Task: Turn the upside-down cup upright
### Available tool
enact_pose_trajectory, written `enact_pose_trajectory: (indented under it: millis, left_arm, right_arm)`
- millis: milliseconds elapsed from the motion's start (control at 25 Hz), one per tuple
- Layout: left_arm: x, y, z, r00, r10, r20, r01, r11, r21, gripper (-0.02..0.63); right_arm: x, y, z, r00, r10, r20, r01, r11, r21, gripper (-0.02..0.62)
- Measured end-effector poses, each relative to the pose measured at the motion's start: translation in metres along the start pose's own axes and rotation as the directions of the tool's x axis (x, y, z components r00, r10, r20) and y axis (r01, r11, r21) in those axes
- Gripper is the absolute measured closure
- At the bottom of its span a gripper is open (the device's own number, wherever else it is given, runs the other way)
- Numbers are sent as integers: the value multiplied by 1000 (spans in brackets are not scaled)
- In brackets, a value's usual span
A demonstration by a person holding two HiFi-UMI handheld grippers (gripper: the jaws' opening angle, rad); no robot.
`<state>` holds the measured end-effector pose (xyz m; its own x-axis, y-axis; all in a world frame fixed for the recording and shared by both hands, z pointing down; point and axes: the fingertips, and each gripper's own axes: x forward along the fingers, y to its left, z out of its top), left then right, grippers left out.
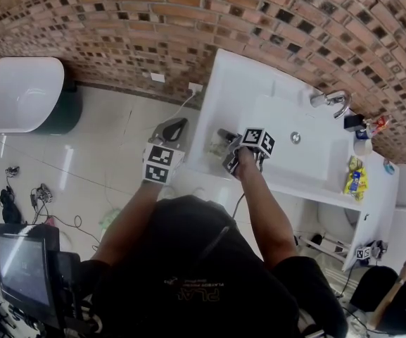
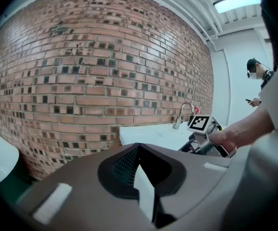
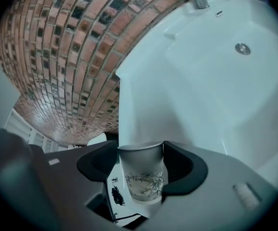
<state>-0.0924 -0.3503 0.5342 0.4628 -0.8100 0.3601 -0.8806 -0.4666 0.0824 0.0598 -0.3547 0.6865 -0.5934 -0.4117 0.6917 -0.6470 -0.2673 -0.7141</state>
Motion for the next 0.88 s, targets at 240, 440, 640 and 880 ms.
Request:
enact_pose_trajectory:
  millis: [240, 440, 640, 880]
  left_arm:
    - [2, -1, -3, 1000, -12, -8, 12, 1000, -13, 607]
    - [5, -4, -6, 1000, -21, -12, 21, 999, -28, 607]
    - [4, -5, -7, 1000, -21, -13, 21, 999, -28, 607]
    - [1, -4, -9, 1000, -19, -13, 18, 999, -31, 607]
  right_arm:
    - [-12, 12, 8, 996, 48, 73, -47, 999, -6, 284]
    - [-28, 34, 20, 974, 99, 203, -68, 986, -154, 285]
    - [-45, 60, 21, 933, 143, 331, 6, 912, -411, 285]
    - [-56, 72, 11, 875, 168, 453, 167, 775, -609, 288]
